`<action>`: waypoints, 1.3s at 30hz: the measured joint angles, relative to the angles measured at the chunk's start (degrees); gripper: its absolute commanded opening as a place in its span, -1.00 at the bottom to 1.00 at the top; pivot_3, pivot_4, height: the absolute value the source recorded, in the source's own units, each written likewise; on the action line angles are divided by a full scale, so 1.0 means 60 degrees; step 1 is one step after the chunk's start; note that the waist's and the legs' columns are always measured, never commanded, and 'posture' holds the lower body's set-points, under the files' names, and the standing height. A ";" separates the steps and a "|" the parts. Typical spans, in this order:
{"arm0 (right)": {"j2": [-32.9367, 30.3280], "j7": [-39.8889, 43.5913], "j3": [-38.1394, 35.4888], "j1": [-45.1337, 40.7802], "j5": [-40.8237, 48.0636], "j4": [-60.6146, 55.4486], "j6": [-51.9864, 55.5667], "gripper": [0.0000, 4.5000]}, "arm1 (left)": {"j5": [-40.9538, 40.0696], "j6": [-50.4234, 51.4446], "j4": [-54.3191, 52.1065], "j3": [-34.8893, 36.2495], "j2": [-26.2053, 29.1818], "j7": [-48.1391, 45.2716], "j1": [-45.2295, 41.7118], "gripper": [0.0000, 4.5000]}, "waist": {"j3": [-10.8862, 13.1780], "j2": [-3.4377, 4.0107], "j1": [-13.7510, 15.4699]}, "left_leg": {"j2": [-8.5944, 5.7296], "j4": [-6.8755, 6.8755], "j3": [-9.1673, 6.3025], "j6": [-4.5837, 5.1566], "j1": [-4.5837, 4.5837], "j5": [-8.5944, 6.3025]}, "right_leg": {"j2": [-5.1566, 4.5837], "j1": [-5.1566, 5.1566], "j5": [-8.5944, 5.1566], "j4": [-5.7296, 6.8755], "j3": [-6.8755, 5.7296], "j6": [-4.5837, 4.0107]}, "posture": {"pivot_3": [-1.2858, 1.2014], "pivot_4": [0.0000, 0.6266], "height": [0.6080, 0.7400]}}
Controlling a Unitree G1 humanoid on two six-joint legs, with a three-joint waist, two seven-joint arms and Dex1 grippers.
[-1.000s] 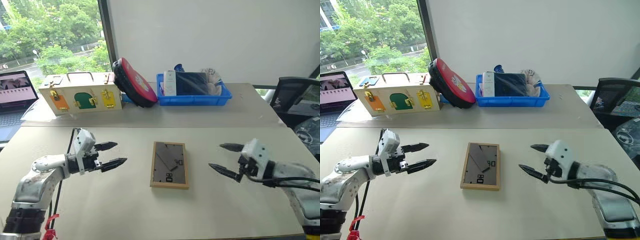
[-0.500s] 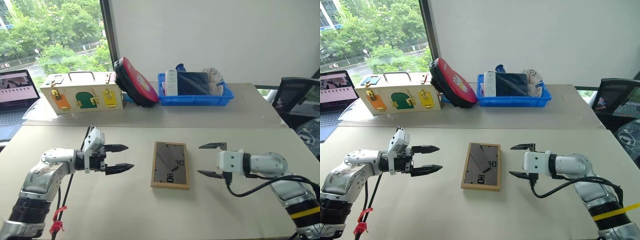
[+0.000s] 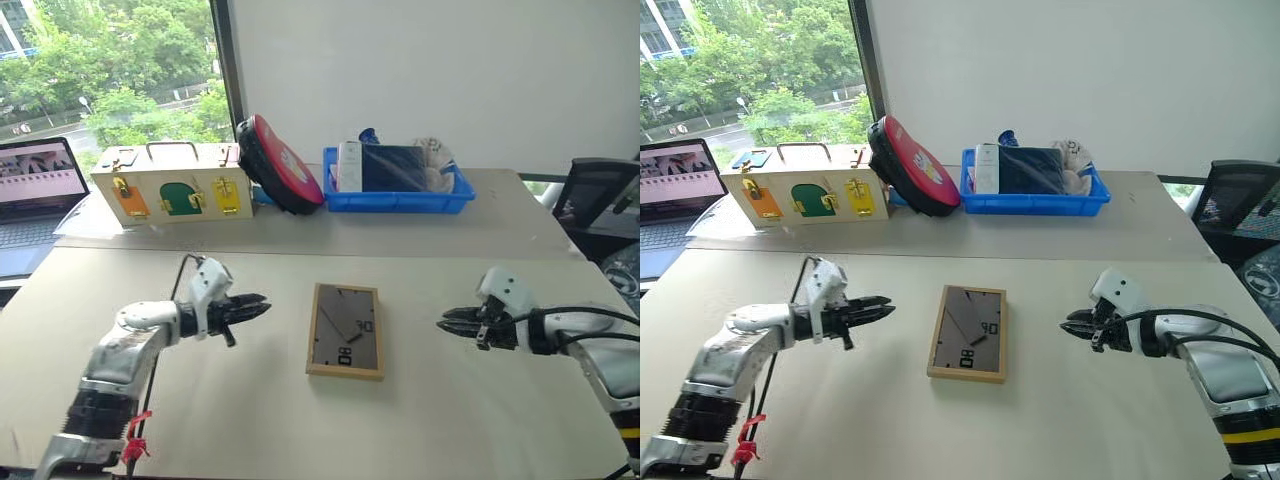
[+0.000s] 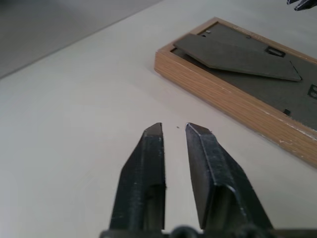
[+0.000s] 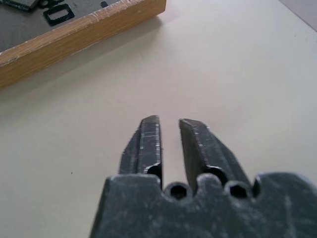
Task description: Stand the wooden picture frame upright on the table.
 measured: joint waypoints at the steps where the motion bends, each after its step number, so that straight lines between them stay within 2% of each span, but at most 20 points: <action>1: 0.0122 -0.0124 0.0047 -0.0001 0.0000 -0.0070 0.0130 -1.00 | 0.0159 0.0173 -0.0097 -0.0252 -0.0229 0.0291 0.0041 -1.00 | 0.0000 0.0000 -0.0004 | 0.0000 -0.0002 0.0000 0.0000 0.0001 0.0000 | 0.0000 0.0000 0.0000 0.0000 0.0000 0.0000 | 0.03 -0.52 0.68; 7: 0.1009 -0.0762 0.0802 -0.0150 -0.0110 -0.0269 0.0723 -1.00 | 0.0977 0.0858 -0.1241 -0.1412 -0.0778 0.1295 0.0097 -1.00 | -0.0001 0.0002 -0.0014 | -0.0001 0.0000 0.0000 0.0000 0.0004 0.0000 | 0.0000 0.0002 0.0002 0.0002 0.0003 0.0001 | 0.03 -0.52 0.68; 13: 0.1814 -0.1015 0.1662 -0.0597 -0.0226 -0.0584 0.0905 -1.00 | 0.1144 0.1405 -0.1714 -0.1579 -0.0745 0.1464 0.0094 -1.00 | -0.0003 0.0004 -0.0005 | -0.0003 0.0000 -0.0001 0.0000 0.0003 0.0000 | 0.0000 0.0002 0.0002 0.0002 0.0003 0.0002 | 0.03 -0.52 0.68; 16: 0.2149 -0.1261 0.2061 -0.0889 -0.0589 -0.0590 0.0991 -1.00 | 0.1158 0.1539 -0.1887 -0.1544 -0.0408 0.1390 0.0131 -1.00 | -0.0004 0.0004 -0.0058 | -0.0001 -0.0003 -0.0001 0.0000 0.0010 0.0000 | 0.0003 0.0002 0.0002 0.0003 0.0003 0.0002 | 0.03 -0.52 0.68; 23: 0.2945 -0.1463 0.2831 -0.1280 -0.0945 -0.0694 0.0990 -1.00 | 0.0929 0.1585 -0.2348 -0.0916 0.1017 0.0710 0.0696 -1.00 | -0.0007 0.0005 -0.0376 | 0.0002 -0.0022 -0.0001 0.0000 0.0020 0.0000 | 0.0005 0.0001 0.0000 0.0009 0.0003 -0.0002 | 0.03 -0.52 0.68; 30: 0.3079 -0.1454 0.3210 -0.1285 -0.0968 -0.1033 0.1120 -1.00 | 0.0852 0.1530 -0.2747 -0.0665 0.1772 0.0343 0.1162 -1.00 | -0.0008 0.0004 -0.0511 | 0.0003 -0.0025 -0.0001 0.0000 0.0022 0.0000 | 0.0005 0.0001 -0.0002 0.0009 0.0003 -0.0005 | 0.03 -0.52 0.68; 34: 0.2965 -0.1397 0.3183 -0.1285 -0.1007 -0.1016 0.1069 -1.00 | 0.0644 0.1483 -0.2756 -0.0437 0.2537 -0.0200 0.1402 -1.00 | -0.0009 0.0005 -0.0515 | 0.0003 -0.0030 -0.0001 0.0000 0.0024 0.0000 | 0.0004 -0.0001 -0.0004 0.0009 0.0003 -0.0007 | 0.03 -0.52 0.68; 36: 0.2657 -0.1159 0.3015 -0.1281 -0.0919 -0.0941 0.0884 -1.00 | 0.0301 0.1494 -0.2257 0.0016 0.2673 -0.0440 0.1470 -1.00 | -0.0008 0.0005 -0.0511 | 0.0003 -0.0027 -0.0001 0.0000 0.0023 0.0000 | 0.0004 -0.0004 -0.0004 0.0009 0.0003 -0.0006 | 0.03 -0.52 0.68; 39: 0.1946 -0.0604 0.1988 -0.1280 -0.0332 -0.0828 0.0962 -1.00 | -0.0355 0.1963 -0.0877 0.1242 0.2971 -0.0715 0.1399 -1.00 | -0.0007 0.0005 -0.0523 | 0.0006 -0.0029 -0.0001 0.0001 0.0024 0.0000 | 0.0006 -0.0010 -0.0012 0.0010 0.0002 0.0004 | 0.03 -0.52 0.68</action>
